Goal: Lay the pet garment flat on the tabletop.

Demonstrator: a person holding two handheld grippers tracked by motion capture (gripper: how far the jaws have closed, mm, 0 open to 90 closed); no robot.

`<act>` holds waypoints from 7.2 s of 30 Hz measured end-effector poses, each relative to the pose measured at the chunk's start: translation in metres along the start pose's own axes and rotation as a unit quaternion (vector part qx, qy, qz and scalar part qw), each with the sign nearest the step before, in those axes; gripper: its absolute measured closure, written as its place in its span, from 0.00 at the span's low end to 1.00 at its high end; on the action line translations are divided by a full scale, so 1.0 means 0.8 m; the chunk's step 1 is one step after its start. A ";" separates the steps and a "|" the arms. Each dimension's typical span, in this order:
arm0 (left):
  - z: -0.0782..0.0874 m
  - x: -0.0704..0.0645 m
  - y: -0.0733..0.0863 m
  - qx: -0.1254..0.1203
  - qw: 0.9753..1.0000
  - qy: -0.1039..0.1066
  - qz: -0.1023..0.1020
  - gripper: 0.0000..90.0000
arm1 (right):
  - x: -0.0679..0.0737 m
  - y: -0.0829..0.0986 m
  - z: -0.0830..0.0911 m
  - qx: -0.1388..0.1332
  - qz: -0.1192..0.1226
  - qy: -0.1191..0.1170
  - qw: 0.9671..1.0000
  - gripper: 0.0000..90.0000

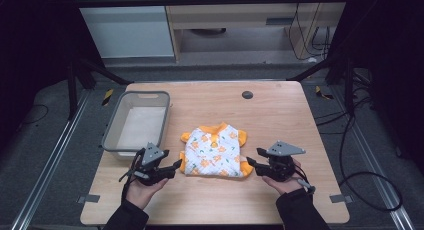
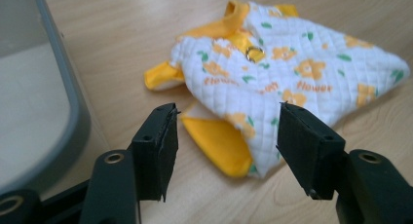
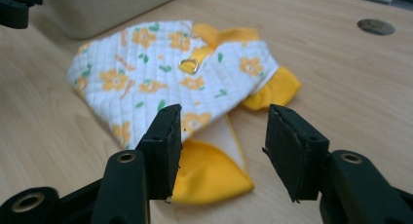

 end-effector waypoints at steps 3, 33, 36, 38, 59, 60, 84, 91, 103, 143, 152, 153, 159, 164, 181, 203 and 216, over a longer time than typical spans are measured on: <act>-0.010 -0.002 0.014 0.013 1.000 0.006 -0.004 0.44 | 0.005 0.014 -0.002 0.010 0.005 -0.009 1.000 0.53; -0.067 -0.030 0.041 0.100 0.994 0.022 -0.047 0.76 | 0.044 0.059 -0.065 0.101 0.061 -0.031 0.993 0.74; -0.069 -0.030 0.041 0.103 0.993 0.029 -0.045 0.80 | 0.047 0.059 -0.066 0.103 0.067 -0.034 0.992 0.80; -0.071 -0.032 0.042 0.108 0.993 0.033 -0.047 0.83 | 0.048 0.058 -0.066 0.104 0.070 -0.035 0.992 0.83; -0.064 -0.047 0.040 0.116 0.990 0.054 -0.059 1.00 | 0.054 0.045 -0.048 0.081 0.055 -0.074 0.992 0.89; -0.061 -0.047 0.039 0.113 0.990 0.054 -0.058 1.00 | 0.054 0.044 -0.046 0.079 0.057 -0.075 0.992 0.89; 0.006 -0.023 -0.016 0.040 0.998 0.054 -0.021 1.00 | 0.045 -0.026 0.001 0.042 -0.026 -0.118 0.992 0.87; -0.052 0.010 -0.021 0.060 0.998 0.025 0.015 1.00 | 0.001 -0.031 -0.070 0.051 -0.052 -0.047 0.996 0.85; -0.026 0.022 -0.012 0.014 0.999 0.000 0.041 0.52 | 0.000 -0.033 -0.044 0.014 -0.016 -0.024 0.999 0.63; -0.046 -0.024 0.037 0.085 0.992 0.090 0.005 0.96 | 0.012 0.013 -0.067 0.078 0.019 -0.063 0.995 0.96; 0.005 -0.035 0.037 0.051 0.990 0.130 0.003 0.96 | 0.037 0.013 -0.008 0.060 0.022 -0.107 0.992 0.96; 0.010 -0.038 0.038 0.049 0.990 0.135 0.002 0.96 | 0.040 0.014 -0.001 0.059 0.024 -0.112 0.992 0.96; 0.026 -0.054 0.054 0.056 0.988 0.144 0.001 0.96 | 0.058 0.033 0.033 0.064 0.017 -0.138 0.988 0.96; 0.018 -0.064 0.078 0.090 0.988 0.127 -0.015 0.95 | 0.068 0.070 0.037 0.093 0.006 -0.145 0.985 0.95; 0.037 -0.044 0.057 -0.011 0.996 0.091 -0.003 0.40 | 0.044 0.066 0.029 0.044 0.004 -0.093 0.995 0.63; -0.013 0.012 -0.056 -0.011 1.000 0.023 -0.014 0.50 | -0.018 -0.034 -0.004 -0.019 -0.031 -0.040 0.999 0.43; -0.090 0.023 -0.041 0.050 0.999 0.021 0.002 0.51 | -0.050 -0.035 -0.082 0.032 -0.043 -0.019 0.998 0.46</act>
Point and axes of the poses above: each handheld gripper's, and its own axes: z roughly backward along the jaws, y roughly out of its underside, x roughly to its left, the point moved 10 cm from there along -z, roughly forward along the jaws, and after that the axes turned 15 degrees about x, right-handed, at the moved point
